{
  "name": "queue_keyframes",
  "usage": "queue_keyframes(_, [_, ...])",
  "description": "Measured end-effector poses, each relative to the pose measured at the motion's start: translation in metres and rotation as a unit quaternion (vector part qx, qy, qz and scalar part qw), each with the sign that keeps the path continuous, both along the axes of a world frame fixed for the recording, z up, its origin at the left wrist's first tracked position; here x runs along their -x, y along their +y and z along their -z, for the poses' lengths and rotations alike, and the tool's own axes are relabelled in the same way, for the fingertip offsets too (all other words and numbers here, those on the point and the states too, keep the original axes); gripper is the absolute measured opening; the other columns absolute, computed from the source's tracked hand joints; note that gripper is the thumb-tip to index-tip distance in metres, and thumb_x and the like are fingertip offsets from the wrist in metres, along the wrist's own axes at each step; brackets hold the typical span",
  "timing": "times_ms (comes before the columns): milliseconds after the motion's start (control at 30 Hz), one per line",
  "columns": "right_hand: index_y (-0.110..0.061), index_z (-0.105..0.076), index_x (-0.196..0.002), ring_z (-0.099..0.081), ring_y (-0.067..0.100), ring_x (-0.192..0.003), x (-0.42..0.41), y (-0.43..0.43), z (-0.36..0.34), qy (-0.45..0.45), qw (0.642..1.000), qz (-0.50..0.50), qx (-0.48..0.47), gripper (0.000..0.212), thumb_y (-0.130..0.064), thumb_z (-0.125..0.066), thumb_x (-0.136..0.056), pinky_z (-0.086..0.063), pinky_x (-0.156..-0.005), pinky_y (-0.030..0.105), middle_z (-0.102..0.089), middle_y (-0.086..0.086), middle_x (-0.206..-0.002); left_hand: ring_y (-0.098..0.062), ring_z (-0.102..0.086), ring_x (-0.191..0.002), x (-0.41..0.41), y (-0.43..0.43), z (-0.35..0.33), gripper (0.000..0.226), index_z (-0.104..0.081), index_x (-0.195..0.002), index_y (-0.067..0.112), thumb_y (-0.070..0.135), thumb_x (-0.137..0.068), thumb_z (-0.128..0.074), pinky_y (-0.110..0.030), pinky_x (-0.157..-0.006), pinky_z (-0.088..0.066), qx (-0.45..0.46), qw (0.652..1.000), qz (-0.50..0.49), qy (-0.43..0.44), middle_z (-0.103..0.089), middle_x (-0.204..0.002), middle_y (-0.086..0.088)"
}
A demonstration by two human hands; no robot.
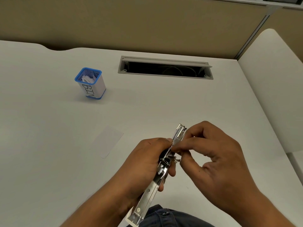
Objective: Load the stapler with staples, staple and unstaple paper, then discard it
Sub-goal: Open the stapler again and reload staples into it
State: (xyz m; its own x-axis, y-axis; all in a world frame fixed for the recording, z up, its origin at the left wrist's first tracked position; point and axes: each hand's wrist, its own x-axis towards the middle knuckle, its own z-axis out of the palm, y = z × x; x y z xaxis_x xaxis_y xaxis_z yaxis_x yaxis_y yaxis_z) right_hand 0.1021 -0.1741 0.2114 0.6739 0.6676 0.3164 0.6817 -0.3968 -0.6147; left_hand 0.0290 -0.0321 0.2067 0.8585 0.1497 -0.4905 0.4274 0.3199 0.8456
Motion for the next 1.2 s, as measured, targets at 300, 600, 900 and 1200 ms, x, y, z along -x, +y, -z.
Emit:
queue_keyframes(300, [-0.029, -0.075, -0.083, -0.059, 0.004, -0.084, -0.015, 0.0, 0.003, -0.018, 0.998, 0.06, 0.018, 0.016, -0.025, -0.059, -0.081, -0.036, -0.066, 0.006, -0.062, -0.016, -0.089, -0.008, -0.045, -0.03, 0.003, 0.002, 0.007, 0.045, -0.077, -0.081, 0.017, 0.032, -0.098, -0.037, -0.019, -0.037, -0.039, -0.004, 0.999, 0.039, -0.01, -0.054, -0.05, -0.003])
queue_keyframes(600, [-0.04, -0.065, -0.114, -0.066, -0.001, -0.094, -0.02, -0.006, -0.005, 0.262, 0.96, 0.088, -0.041, 0.053, -0.057, -0.071, -0.064, -0.056, -0.065, 0.017, -0.067, -0.025, -0.111, -0.011, -0.042, -0.028, 0.005, 0.005, 0.009, 0.047, -0.076, -0.072, 0.02, 0.032, -0.098, -0.039, -0.019, -0.037, -0.037, 0.028, 0.999, 0.036, -0.011, -0.052, -0.05, -0.002])
queue_keyframes(900, [-0.051, -0.048, -0.131, -0.067, 0.003, -0.102, -0.007, -0.005, 0.0, 0.334, 0.942, 0.026, -0.003, 0.097, -0.078, -0.077, -0.042, -0.061, -0.077, 0.031, -0.062, -0.024, -0.125, -0.014, -0.043, -0.028, 0.005, 0.004, 0.009, 0.041, -0.071, -0.087, 0.003, 0.031, -0.095, -0.042, -0.018, -0.036, -0.037, 0.026, 0.999, 0.019, -0.002, -0.054, -0.046, -0.003])
queue_keyframes(1200, [-0.026, -0.071, -0.105, -0.076, 0.013, -0.075, -0.015, 0.001, 0.013, 0.375, 0.914, 0.078, -0.137, 0.038, -0.007, -0.08, -0.074, -0.057, -0.061, 0.016, -0.077, -0.004, -0.091, -0.013, -0.041, -0.028, 0.003, 0.002, 0.008, 0.049, -0.075, -0.071, 0.021, 0.035, -0.099, -0.037, -0.017, -0.037, -0.038, 0.041, 0.998, 0.044, -0.003, -0.055, -0.049, -0.004])
